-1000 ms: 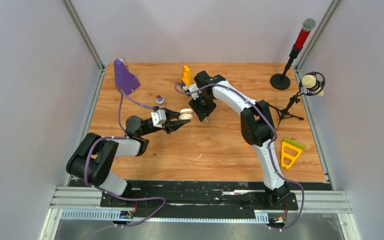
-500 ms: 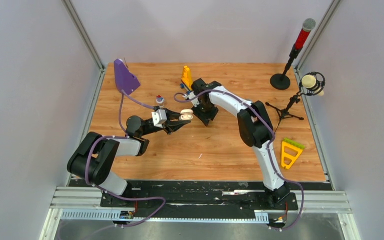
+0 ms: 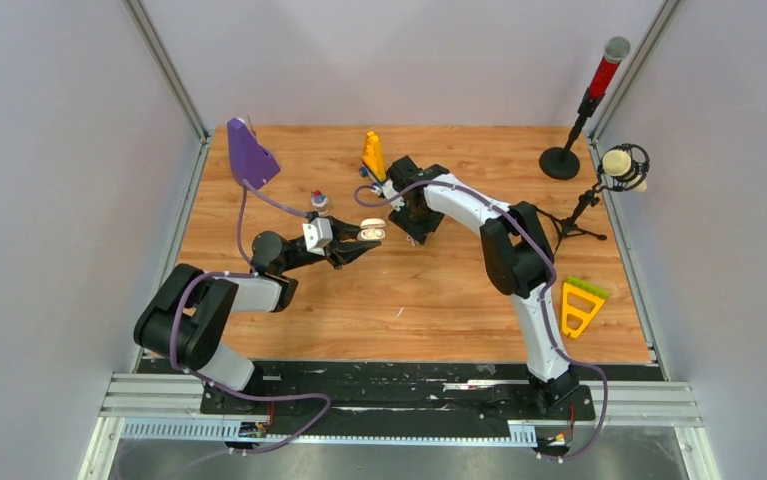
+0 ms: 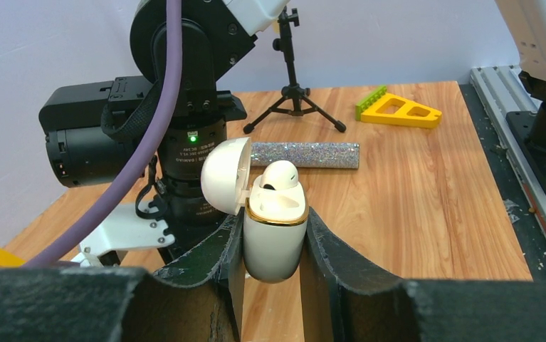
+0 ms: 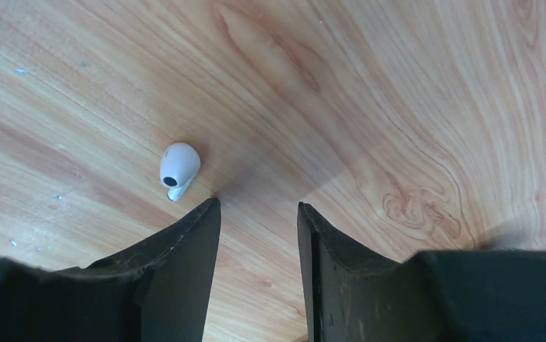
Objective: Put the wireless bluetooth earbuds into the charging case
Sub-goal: Pick up the earbud from the center of the board.
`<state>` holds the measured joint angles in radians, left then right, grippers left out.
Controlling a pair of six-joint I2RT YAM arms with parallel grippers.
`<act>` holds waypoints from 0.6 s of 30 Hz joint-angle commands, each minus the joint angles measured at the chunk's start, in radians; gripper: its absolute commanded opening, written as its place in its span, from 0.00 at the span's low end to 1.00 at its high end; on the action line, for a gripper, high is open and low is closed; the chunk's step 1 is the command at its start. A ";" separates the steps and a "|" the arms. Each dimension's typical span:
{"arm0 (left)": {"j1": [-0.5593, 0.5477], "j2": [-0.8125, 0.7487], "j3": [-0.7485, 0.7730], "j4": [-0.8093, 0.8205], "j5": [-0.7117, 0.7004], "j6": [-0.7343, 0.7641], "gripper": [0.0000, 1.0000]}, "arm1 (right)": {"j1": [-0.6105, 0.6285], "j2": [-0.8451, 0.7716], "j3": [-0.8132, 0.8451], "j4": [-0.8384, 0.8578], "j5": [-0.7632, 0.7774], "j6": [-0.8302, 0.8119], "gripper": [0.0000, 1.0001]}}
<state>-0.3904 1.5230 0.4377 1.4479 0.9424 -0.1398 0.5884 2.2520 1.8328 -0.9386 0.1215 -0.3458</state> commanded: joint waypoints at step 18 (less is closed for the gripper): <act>-0.001 -0.040 0.009 0.070 0.007 -0.013 0.00 | -0.009 0.010 0.100 -0.044 -0.172 0.060 0.46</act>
<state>-0.3904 1.5162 0.4377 1.4483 0.9421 -0.1516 0.5785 2.2501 1.8942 -1.0321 -0.1005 -0.3176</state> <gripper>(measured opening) 0.357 0.462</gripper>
